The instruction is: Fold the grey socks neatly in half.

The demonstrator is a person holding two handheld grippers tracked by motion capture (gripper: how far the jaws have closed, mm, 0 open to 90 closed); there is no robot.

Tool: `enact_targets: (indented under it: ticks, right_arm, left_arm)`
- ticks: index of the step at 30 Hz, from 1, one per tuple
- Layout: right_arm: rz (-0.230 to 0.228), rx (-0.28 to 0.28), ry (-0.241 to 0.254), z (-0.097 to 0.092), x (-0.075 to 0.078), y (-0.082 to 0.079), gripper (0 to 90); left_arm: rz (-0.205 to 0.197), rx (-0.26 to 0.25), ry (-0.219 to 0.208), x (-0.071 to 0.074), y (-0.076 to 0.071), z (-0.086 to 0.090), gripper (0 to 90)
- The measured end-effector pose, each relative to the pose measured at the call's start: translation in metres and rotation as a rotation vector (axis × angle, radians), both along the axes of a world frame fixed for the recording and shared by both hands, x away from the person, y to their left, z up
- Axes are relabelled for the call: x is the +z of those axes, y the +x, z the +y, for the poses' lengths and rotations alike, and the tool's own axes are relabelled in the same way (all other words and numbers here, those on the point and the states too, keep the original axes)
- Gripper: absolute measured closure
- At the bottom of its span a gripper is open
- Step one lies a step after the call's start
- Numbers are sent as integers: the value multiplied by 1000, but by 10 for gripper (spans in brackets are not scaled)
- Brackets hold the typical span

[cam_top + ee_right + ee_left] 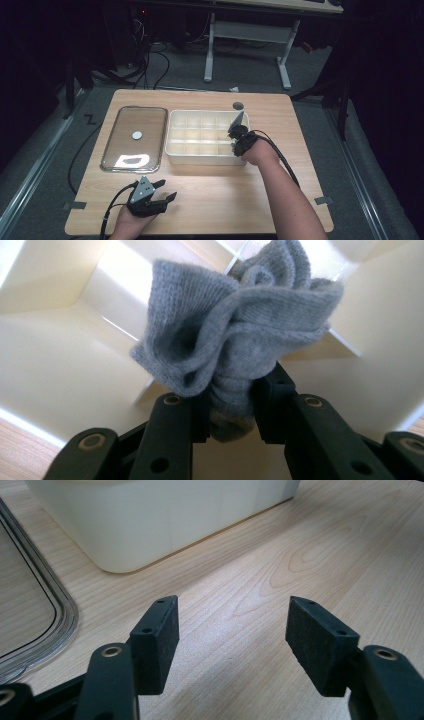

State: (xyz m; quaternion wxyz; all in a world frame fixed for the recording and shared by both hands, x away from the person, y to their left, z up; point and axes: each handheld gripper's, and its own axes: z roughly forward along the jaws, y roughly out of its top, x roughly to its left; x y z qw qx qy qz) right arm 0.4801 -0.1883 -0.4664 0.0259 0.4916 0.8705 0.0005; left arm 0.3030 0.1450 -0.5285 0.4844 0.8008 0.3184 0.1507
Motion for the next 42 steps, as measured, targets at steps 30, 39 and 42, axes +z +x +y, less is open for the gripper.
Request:
enact_targets:
  ticks: [30, 39, 42]
  right_arm:
    - [-79, -27, 104, -7, 52, -7, 561]
    - [-130, 21, 77, 2, 54, -5, 769]
    - [-141, 40, 51, 4, 44, -1, 784]
  left_arm:
    - [8, -3, 10, 0, 0, 0, 388]
    - [10, -3, 15, -1, 1, 0, 389]
    - [10, -2, 12, -1, 1, 0, 388]
